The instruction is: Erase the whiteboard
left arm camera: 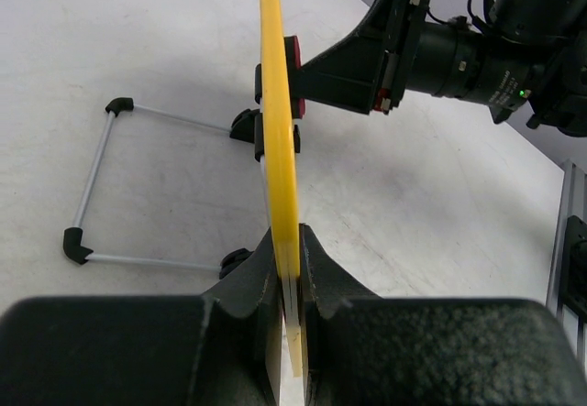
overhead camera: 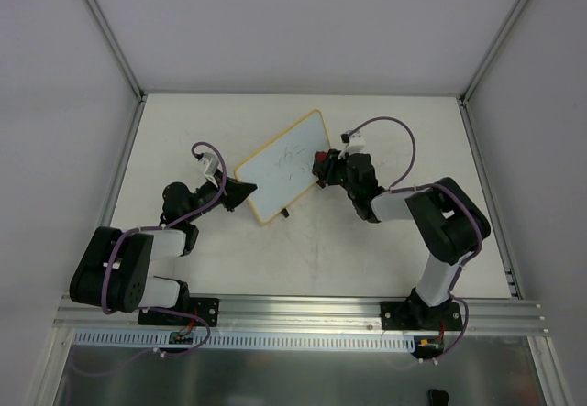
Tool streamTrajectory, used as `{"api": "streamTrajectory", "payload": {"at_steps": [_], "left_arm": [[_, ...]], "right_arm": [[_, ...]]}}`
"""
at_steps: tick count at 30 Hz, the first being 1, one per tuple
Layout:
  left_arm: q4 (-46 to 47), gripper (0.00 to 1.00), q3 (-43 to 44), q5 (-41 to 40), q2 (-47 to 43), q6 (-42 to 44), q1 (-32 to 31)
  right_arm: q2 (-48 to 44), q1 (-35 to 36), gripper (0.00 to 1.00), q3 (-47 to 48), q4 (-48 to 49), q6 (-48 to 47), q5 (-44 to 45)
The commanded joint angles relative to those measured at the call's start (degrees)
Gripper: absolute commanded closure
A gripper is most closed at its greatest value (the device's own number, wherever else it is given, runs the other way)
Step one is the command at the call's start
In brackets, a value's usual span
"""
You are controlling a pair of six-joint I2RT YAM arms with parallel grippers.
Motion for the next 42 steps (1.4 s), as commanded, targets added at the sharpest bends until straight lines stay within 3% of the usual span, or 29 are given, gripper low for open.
{"api": "streamTrajectory", "payload": {"at_steps": [1,14,25,42], "left_arm": [[2.26,1.00,0.92,6.94,-0.55,0.39,-1.47],[2.26,1.00,1.01,7.11,-0.54,0.31,-1.56],[2.26,1.00,1.10,7.02,-0.54,0.30,-1.56],[2.17,1.00,1.19,7.29,-0.63,0.30,-1.56]], "right_arm": [[-0.74,6.03,1.00,2.67,0.31,-2.23,-3.46],[-0.66,19.74,1.00,7.59,-4.01,-4.62,1.11],[0.76,23.18,1.00,9.27,-4.01,-5.23,2.25],[-1.09,2.72,1.00,7.16,-4.80,3.29,-7.76]]}}
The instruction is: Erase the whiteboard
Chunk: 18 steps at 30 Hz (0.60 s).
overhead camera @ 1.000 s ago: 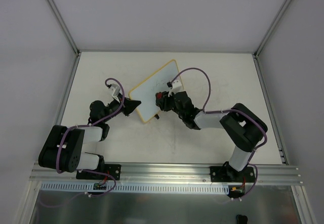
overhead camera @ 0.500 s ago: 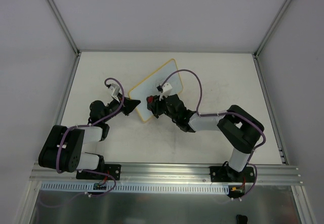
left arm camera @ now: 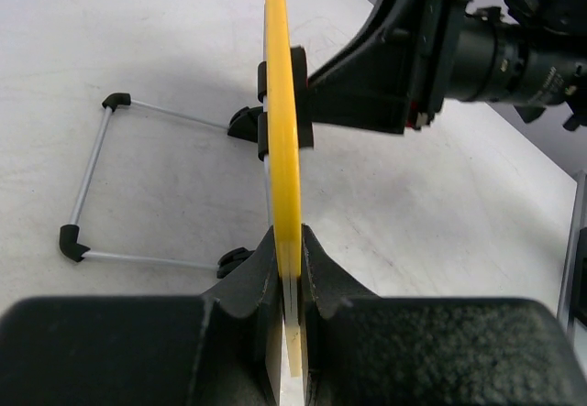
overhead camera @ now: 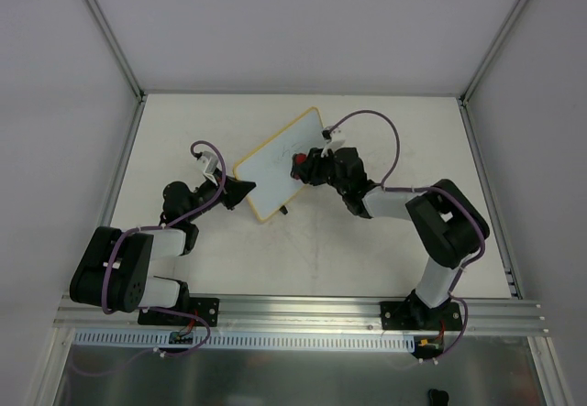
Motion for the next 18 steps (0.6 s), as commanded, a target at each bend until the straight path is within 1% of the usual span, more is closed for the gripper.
{"api": "streamTrajectory", "payload": {"at_steps": [1,8,12,18], "left_arm": [[2.95,1.00,0.86,9.50,-0.72,0.13,-1.71],[3.13,1.00,0.95,9.50,-0.37,0.13,-1.71],[3.13,1.00,0.86,9.58,-0.37,0.13,-1.62],[3.04,1.00,0.86,9.67,-0.46,0.13,-1.71]], "right_arm": [[0.09,-3.87,1.00,1.21,2.08,1.84,0.35],[2.63,-10.55,1.00,3.32,1.73,5.27,-3.87],[3.60,-11.78,1.00,4.11,0.86,5.62,-3.52],[5.62,-14.07,1.00,5.34,0.51,8.26,-5.81]]}}
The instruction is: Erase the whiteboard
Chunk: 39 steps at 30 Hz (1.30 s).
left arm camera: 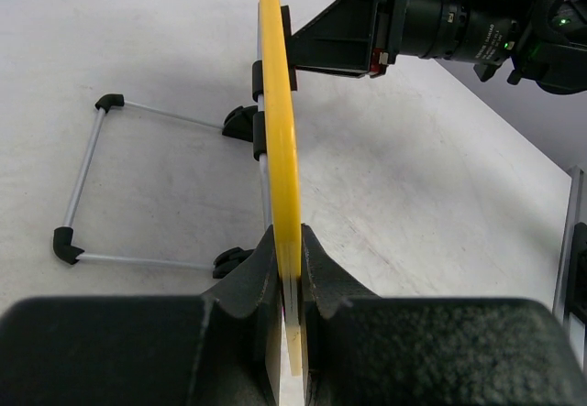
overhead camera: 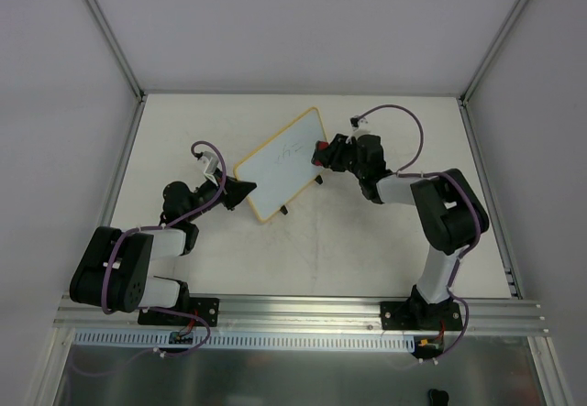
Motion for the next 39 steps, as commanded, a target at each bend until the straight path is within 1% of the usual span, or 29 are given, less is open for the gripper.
{"api": "streamTrajectory", "payload": {"at_steps": [1,9,13,16,21,28,33,39], "left_arm": [[2.96,1.00,0.81,8.67,-0.46,0.13,-1.67],[2.95,1.00,0.81,8.58,-0.46,0.13,-1.67],[3.04,1.00,0.81,8.58,-0.37,0.04,-1.67],[3.13,1.00,0.81,8.67,-0.37,-0.13,-1.67],[3.13,1.00,0.81,8.67,-0.28,-0.22,-1.67],[3.22,1.00,0.90,8.75,-0.10,-0.22,-1.67],[3.13,1.00,1.08,9.02,-0.11,-0.31,-1.75],[3.04,1.00,0.90,9.02,-0.19,-0.31,-1.75]], "right_arm": [[1.41,-1.40,1.00,2.59,0.39,1.71,-0.32],[2.11,-0.96,1.00,-1.44,-0.05,5.91,1.17],[1.85,0.62,1.00,-4.35,1.53,6.28,6.70],[2.55,1.24,1.00,-5.06,2.59,7.67,7.59],[4.92,1.42,1.00,-6.90,10.13,10.23,8.11],[4.84,2.21,1.00,-6.73,13.57,10.41,11.27],[5.10,3.00,1.00,-6.56,24.27,11.28,10.06],[8.43,3.26,1.00,-4.18,36.58,17.43,5.31]]}}
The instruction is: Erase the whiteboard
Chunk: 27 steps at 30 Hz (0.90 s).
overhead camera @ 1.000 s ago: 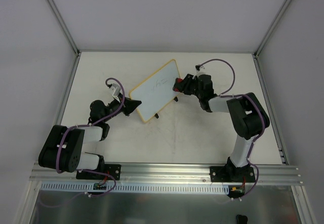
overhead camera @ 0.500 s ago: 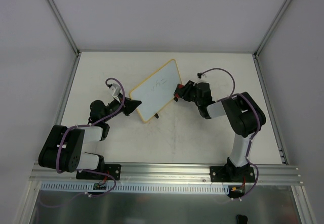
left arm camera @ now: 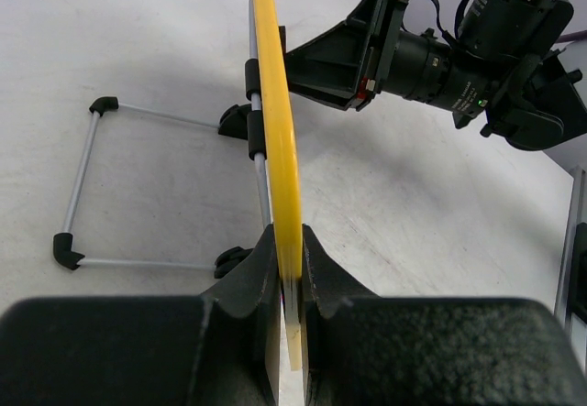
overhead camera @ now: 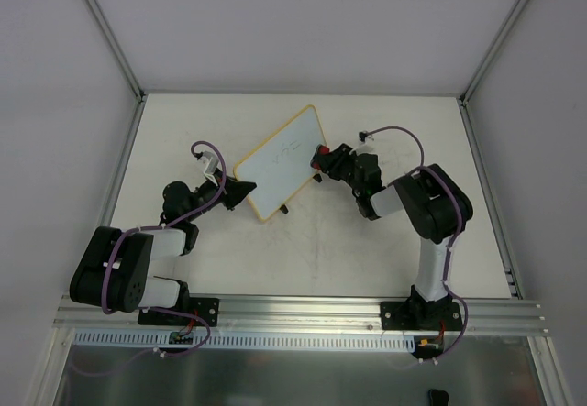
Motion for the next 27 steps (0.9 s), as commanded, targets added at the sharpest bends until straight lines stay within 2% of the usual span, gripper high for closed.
{"api": "streamTrajectory", "payload": {"at_steps": [1,7,14,27], "left_arm": [[2.87,1.00,0.90,9.10,-0.11,-0.40,-1.75],[2.87,1.00,0.90,9.10,-0.02,-0.31,-1.75],[2.87,1.00,0.81,9.02,-0.46,-0.31,-1.84],[3.74,1.00,0.90,9.46,-0.54,-1.45,-1.93]], "right_arm": [[1.53,1.27,1.00,3.56,15.07,4.30,-2.82],[2.59,1.62,1.00,3.65,22.63,8.08,-3.53],[0.22,1.89,1.00,2.69,21.84,5.54,-1.78],[6.10,-0.13,1.00,1.10,22.64,8.52,-0.81]]}}
